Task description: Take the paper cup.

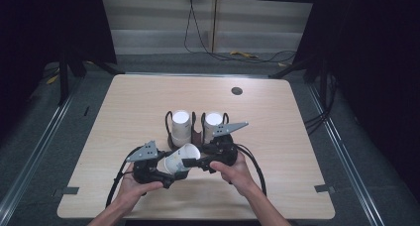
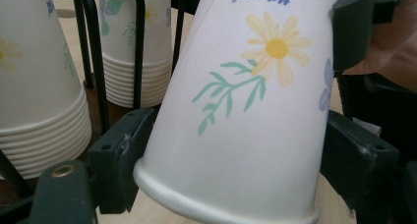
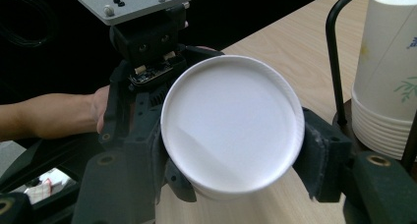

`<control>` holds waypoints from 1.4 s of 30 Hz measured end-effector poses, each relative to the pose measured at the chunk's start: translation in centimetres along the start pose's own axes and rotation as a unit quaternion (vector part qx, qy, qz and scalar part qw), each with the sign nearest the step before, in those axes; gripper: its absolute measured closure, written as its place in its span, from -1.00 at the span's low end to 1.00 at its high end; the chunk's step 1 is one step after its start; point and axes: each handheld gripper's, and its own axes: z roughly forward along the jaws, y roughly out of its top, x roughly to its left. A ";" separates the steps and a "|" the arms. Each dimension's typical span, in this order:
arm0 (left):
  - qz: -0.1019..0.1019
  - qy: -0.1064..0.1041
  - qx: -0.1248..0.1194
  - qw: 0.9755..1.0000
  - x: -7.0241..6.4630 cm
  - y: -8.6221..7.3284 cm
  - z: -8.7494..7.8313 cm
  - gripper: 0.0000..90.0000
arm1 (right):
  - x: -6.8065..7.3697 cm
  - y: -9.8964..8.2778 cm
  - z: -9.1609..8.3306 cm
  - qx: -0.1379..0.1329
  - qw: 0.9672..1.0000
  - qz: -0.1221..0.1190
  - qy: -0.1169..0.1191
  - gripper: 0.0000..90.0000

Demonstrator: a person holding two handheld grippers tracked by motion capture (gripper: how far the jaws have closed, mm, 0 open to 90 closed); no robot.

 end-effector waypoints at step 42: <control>-0.001 0.009 0.027 1.000 0.6 0.4 -1.5 -0.47 | 0.1 0.4 -0.9 0.013 0.999 -0.017 -0.032 -0.66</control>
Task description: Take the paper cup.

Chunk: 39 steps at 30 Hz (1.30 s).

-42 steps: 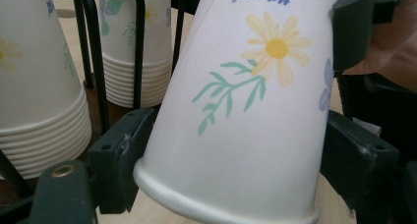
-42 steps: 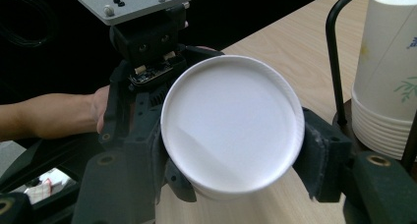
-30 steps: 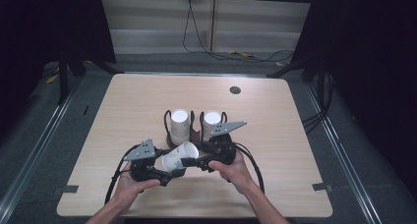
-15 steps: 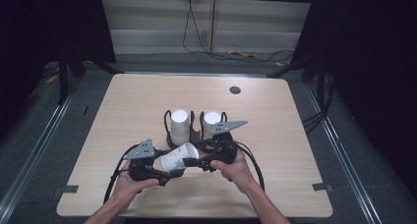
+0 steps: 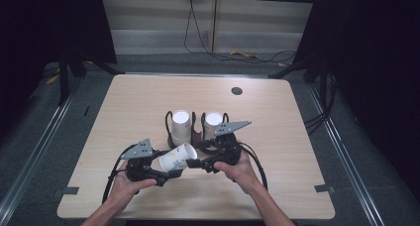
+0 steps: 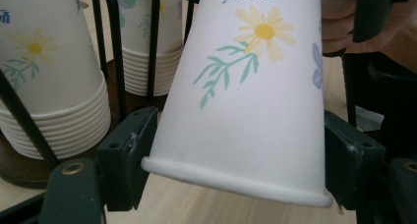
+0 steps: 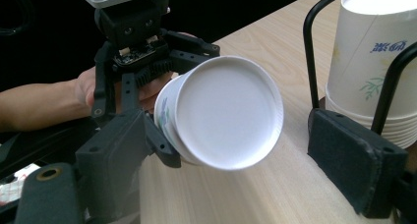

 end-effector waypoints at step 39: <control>0.064 0.009 0.132 0.989 0.0 2.3 0.4 -0.43 | -0.6 -0.1 -0.3 0.097 0.994 -0.046 -0.011 -0.56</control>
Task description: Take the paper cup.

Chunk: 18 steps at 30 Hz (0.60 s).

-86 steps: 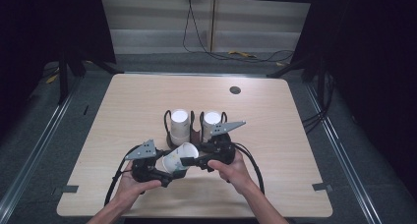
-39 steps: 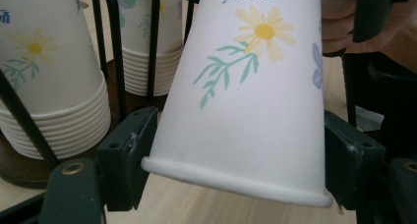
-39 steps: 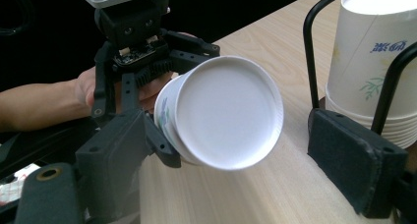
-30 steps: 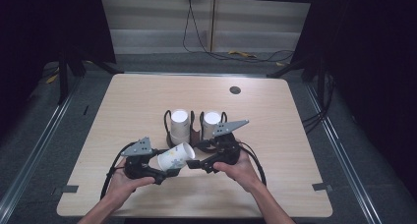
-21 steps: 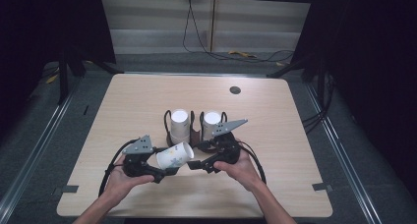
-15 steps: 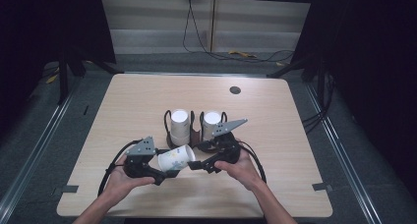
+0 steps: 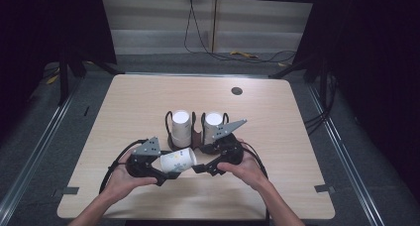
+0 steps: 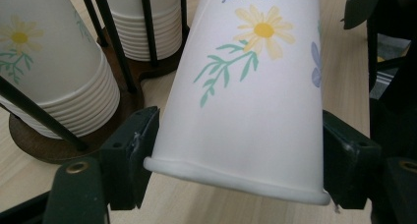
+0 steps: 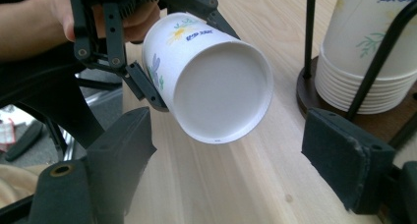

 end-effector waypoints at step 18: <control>0.024 -0.004 0.040 0.999 -0.5 -0.3 1.4 -0.42 | -0.2 0.3 0.7 0.079 0.996 -0.037 -0.009 -0.64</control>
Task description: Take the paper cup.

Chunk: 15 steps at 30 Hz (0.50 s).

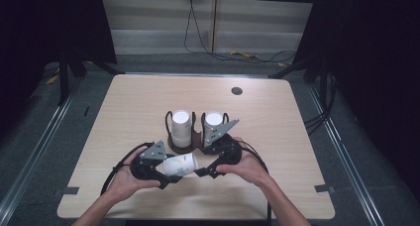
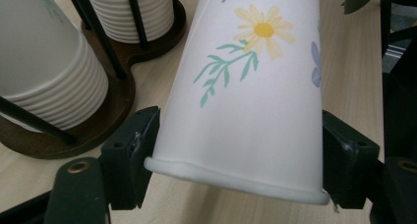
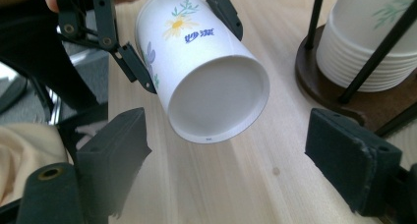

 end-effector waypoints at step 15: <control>0.026 -0.001 0.020 0.999 -0.6 -0.2 0.6 -0.42 | 0.2 1.0 2.2 0.102 0.993 -0.042 0.034 -0.52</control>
